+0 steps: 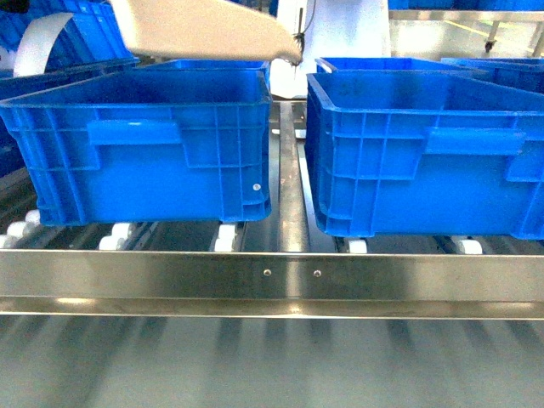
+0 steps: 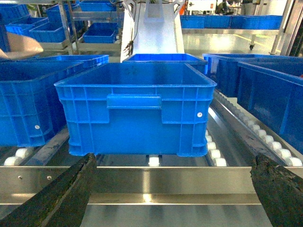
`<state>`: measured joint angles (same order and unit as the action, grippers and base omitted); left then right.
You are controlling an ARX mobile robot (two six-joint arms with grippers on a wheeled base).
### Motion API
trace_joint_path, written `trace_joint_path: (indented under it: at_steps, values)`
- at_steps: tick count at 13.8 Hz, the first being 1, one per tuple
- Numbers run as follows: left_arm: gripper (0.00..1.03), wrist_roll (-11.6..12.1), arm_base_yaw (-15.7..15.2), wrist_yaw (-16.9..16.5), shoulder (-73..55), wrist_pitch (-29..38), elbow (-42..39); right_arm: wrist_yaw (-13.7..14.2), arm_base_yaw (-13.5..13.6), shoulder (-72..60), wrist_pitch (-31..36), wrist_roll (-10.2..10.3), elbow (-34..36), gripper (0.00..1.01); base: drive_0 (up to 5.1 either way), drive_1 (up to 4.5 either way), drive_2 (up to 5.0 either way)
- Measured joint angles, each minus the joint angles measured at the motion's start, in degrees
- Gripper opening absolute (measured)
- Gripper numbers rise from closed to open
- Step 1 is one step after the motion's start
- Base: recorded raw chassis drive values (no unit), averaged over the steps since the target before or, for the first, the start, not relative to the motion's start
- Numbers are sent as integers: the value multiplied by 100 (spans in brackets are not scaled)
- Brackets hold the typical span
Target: Place part in tray to right shelf
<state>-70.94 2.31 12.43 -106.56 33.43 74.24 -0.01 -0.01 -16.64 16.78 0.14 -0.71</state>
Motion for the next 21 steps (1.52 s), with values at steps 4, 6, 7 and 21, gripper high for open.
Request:
trace_joint_path:
  at_steps: [4,6,7,21]
  values:
    - [12,1095,-4,848,-870,-898,1519,0,0,0,-2,0,0,98,0,0,0]
    - [12,1849,125,1314,-1429,-1132,2492,-2,0,0,2,-2,0,98,0,0,0]
    - [12,1954,199,1268,-1458,-1198,2553,-2,0,0,-2,0,0,98,0,0,0]
    - [12,107,623,-684,2463,935,-3512,0,0,0,-2,0,0,98,0,0,0]
